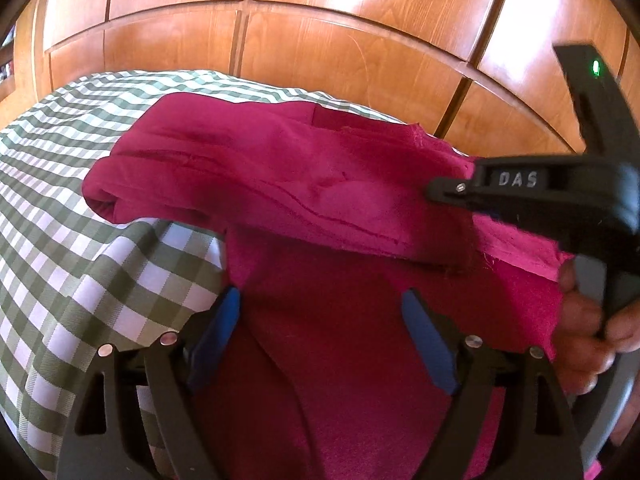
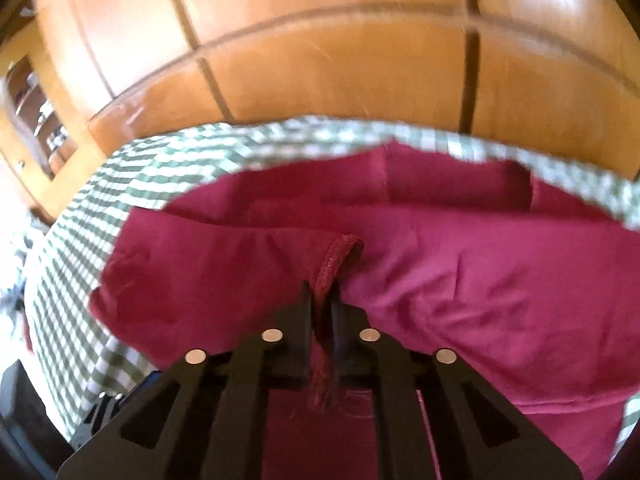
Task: Fold small clothes
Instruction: 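Grasp the other sweater side with the right tool and fold it over the back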
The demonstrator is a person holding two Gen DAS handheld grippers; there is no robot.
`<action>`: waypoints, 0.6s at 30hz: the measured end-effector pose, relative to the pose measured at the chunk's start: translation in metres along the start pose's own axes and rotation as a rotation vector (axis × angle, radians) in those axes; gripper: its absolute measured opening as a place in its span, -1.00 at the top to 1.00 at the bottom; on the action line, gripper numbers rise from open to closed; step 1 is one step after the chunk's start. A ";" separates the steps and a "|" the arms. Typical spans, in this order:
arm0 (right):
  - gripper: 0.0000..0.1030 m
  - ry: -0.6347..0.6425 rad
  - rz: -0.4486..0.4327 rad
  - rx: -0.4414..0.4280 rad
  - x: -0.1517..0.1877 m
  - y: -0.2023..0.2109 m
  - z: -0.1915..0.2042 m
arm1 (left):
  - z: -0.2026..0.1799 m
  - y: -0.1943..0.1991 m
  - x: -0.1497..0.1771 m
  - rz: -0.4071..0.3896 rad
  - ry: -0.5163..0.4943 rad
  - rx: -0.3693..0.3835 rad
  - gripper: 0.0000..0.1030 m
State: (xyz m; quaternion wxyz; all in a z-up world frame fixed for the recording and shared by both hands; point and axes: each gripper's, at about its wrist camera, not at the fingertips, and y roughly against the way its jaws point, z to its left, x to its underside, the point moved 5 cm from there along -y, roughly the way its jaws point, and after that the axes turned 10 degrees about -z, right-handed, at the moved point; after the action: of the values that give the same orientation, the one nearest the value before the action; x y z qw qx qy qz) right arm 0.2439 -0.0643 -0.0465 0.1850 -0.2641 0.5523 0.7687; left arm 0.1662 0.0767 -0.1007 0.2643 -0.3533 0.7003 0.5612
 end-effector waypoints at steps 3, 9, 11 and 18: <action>0.88 0.008 -0.100 -0.029 -0.028 0.039 0.004 | 0.001 0.001 0.001 -0.003 0.006 0.005 -0.61; 0.88 -0.070 -0.275 0.034 -0.080 0.115 -0.049 | 0.003 0.003 0.001 -0.006 0.017 0.013 -0.61; 0.87 -0.100 -0.290 0.103 -0.082 0.127 -0.079 | 0.004 0.004 0.002 -0.007 0.021 0.014 -0.61; 0.87 -0.297 -0.148 0.300 -0.028 0.113 -0.198 | 0.004 0.005 0.002 -0.006 0.021 0.008 -0.61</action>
State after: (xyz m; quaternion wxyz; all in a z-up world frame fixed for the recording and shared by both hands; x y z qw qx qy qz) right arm 0.2407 -0.2880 0.0062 0.3572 -0.1573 0.6064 0.6928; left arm 0.1604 0.0803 -0.1001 0.2603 -0.3602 0.7041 0.5539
